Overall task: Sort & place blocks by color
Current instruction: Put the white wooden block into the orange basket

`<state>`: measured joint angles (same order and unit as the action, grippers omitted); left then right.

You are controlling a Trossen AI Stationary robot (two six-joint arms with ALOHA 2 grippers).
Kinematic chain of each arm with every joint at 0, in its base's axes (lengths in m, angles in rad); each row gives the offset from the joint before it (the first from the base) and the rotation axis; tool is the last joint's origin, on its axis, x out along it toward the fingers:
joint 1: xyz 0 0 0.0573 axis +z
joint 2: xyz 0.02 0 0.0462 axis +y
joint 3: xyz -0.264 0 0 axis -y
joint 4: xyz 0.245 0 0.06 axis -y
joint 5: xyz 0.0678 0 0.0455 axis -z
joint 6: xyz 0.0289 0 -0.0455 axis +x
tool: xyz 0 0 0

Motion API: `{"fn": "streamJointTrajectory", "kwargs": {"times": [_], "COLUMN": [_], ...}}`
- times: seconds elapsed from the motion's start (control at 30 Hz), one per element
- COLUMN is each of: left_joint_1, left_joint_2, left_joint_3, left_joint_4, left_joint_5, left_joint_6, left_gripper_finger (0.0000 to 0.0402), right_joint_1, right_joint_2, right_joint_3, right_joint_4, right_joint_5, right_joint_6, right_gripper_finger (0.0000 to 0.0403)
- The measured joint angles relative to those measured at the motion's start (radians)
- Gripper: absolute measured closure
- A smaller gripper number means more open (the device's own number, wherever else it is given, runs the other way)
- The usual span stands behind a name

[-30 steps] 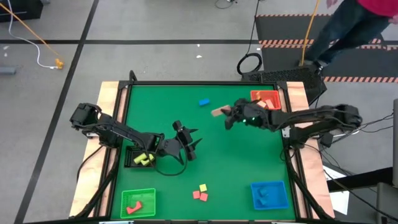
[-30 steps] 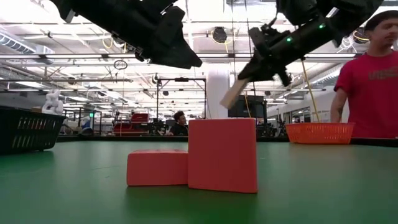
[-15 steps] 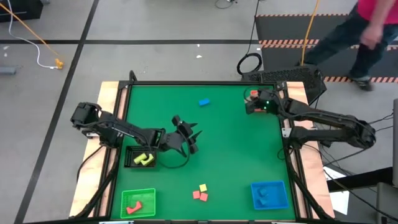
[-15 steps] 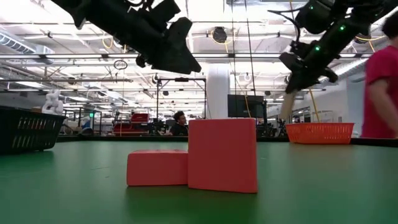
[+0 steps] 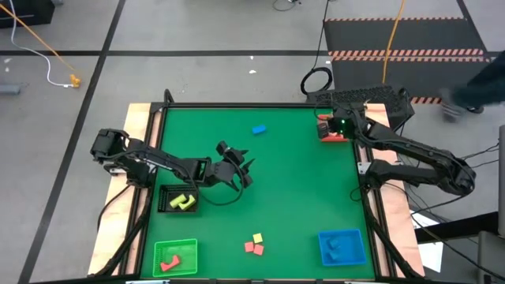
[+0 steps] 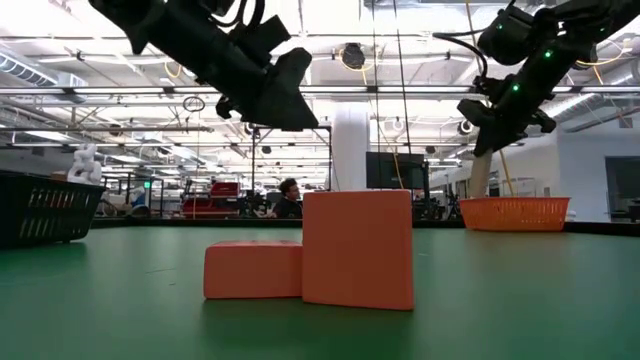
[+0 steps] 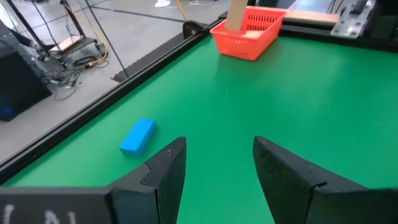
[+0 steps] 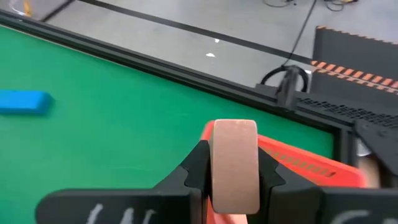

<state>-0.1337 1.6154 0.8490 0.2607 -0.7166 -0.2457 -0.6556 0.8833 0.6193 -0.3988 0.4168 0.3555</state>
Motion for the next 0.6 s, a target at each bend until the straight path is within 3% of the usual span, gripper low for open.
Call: {"fn": "streamJointTrajectory", "kwargs": {"times": [0.33,0.6], "left_joint_1": [0.041,0.071], "left_joint_2": [0.001,0.003], "left_joint_3": [0.000,0.000], "left_joint_4": [-0.028,-0.034], "left_joint_5": [0.008,0.062], "left_joint_6": [-0.001,-0.028], "left_gripper_finger": [0.0215,0.0215], "right_joint_1": [-0.082,-0.085], "right_joint_2": [0.002,0.002], "right_joint_3": [0.000,0.000], "right_joint_4": [-0.131,-0.137], "right_joint_5": [0.005,0.003], "right_joint_6": [0.000,-0.005], "right_gripper_finger": [0.0361,0.0285]}}
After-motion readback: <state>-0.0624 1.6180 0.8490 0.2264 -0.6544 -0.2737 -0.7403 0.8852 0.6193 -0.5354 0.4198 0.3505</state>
